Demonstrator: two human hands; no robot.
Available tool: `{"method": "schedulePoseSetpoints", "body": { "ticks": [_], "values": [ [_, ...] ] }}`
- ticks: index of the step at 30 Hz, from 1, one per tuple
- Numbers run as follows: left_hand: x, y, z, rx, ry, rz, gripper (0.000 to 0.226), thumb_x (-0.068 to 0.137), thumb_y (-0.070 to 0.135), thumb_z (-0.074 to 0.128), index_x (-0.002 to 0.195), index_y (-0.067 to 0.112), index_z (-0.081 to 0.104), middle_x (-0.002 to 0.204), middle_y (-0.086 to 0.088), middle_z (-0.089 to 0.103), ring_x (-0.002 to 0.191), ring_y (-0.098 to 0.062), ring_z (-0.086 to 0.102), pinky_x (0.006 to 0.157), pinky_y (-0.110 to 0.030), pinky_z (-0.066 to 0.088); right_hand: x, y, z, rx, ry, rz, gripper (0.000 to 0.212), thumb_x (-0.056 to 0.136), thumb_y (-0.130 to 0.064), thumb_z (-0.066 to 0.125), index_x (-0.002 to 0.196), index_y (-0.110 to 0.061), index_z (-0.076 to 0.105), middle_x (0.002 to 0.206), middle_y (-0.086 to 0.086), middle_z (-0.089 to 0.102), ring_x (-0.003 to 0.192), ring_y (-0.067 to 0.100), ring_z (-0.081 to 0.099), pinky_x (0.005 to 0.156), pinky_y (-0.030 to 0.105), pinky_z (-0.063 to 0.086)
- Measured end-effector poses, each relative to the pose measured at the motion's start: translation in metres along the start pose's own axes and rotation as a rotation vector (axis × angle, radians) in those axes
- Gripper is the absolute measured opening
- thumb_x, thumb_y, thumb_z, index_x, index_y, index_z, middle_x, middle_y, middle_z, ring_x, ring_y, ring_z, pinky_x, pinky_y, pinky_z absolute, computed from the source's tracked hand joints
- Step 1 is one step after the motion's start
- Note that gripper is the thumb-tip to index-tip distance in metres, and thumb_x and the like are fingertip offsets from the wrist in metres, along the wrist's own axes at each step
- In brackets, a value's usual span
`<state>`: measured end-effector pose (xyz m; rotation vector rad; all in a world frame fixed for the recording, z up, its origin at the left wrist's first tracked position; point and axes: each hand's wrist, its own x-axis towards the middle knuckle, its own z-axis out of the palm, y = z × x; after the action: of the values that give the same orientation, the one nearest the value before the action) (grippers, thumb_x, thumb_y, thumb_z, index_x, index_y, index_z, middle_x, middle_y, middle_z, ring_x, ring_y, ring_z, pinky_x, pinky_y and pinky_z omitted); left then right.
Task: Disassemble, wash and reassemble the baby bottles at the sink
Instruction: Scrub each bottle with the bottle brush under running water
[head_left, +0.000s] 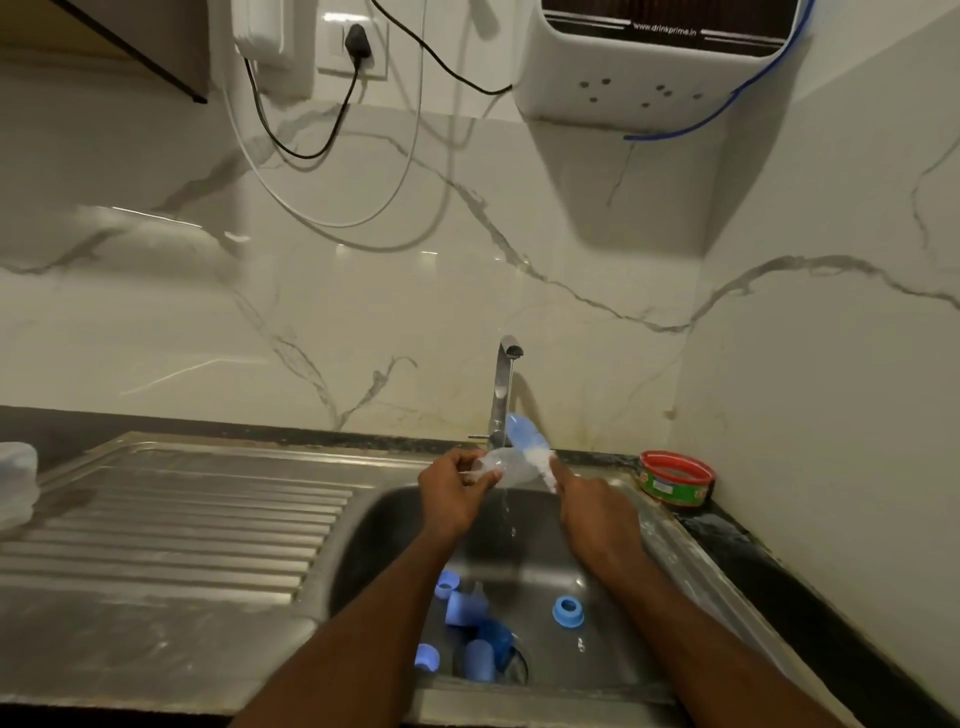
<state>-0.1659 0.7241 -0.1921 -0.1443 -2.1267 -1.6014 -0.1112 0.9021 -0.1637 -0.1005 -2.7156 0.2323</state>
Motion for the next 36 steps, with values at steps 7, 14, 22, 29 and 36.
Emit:
{"method": "schedulePoseSetpoints", "body": {
  "ticks": [7, 14, 22, 29, 36],
  "values": [
    [0.004, -0.009, 0.003, -0.369, -0.113, -0.350, 0.021, 0.094, 0.033, 0.070, 0.107, 0.016, 0.072, 0.096, -0.006, 0.077, 0.089, -0.019, 0.075, 0.088, -0.039, 0.061, -0.011, -0.014, 0.004, -0.039, 0.035, -0.176, 0.071, 0.103, -0.027, 0.052, 0.157, -0.047, 0.011, 0.116, 0.007, 0.067, 0.094, 0.022, 0.066, 0.077, 0.035, 0.051],
    [0.009, -0.014, 0.007, -0.363, -0.153, -0.447, 0.035, 0.096, 0.040, 0.067, 0.106, 0.007, 0.071, 0.093, -0.012, 0.077, 0.088, -0.025, 0.075, 0.088, -0.042, 0.061, -0.016, -0.016, 0.003, -0.073, 0.011, -0.203, 0.078, 0.100, -0.024, 0.053, 0.156, -0.052, 0.005, 0.120, 0.006, 0.067, 0.100, 0.022, 0.067, 0.082, 0.036, 0.053],
    [0.007, -0.009, 0.003, -0.414, -0.169, -0.500, 0.043, 0.097, 0.039, 0.066, 0.112, -0.001, 0.066, 0.096, -0.016, 0.076, 0.081, -0.024, 0.076, 0.065, -0.030, 0.058, -0.011, -0.009, -0.003, -0.137, 0.044, -0.115, 0.077, 0.101, -0.020, 0.049, 0.157, -0.050, 0.007, 0.118, 0.008, 0.067, 0.100, 0.024, 0.067, 0.080, 0.038, 0.052],
    [0.011, -0.013, 0.001, -0.482, -0.149, -0.503, 0.041, 0.097, 0.039, 0.065, 0.111, 0.000, 0.066, 0.097, -0.017, 0.076, 0.085, -0.026, 0.077, 0.090, -0.045, 0.061, -0.012, -0.001, -0.009, -0.129, 0.103, -0.087, 0.073, 0.103, -0.022, 0.047, 0.157, -0.050, 0.007, 0.116, 0.007, 0.068, 0.099, 0.024, 0.067, 0.077, 0.035, 0.049],
    [0.014, -0.015, 0.000, -0.550, -0.117, -0.553, 0.037, 0.098, 0.039, 0.063, 0.108, 0.004, 0.069, 0.093, -0.014, 0.078, 0.093, -0.028, 0.075, 0.095, -0.048, 0.058, -0.015, -0.015, 0.002, -0.174, 0.044, -0.247, 0.077, 0.101, -0.022, 0.047, 0.156, -0.054, 0.004, 0.113, 0.007, 0.067, 0.096, 0.025, 0.067, 0.074, 0.038, 0.049]
  ]
}}
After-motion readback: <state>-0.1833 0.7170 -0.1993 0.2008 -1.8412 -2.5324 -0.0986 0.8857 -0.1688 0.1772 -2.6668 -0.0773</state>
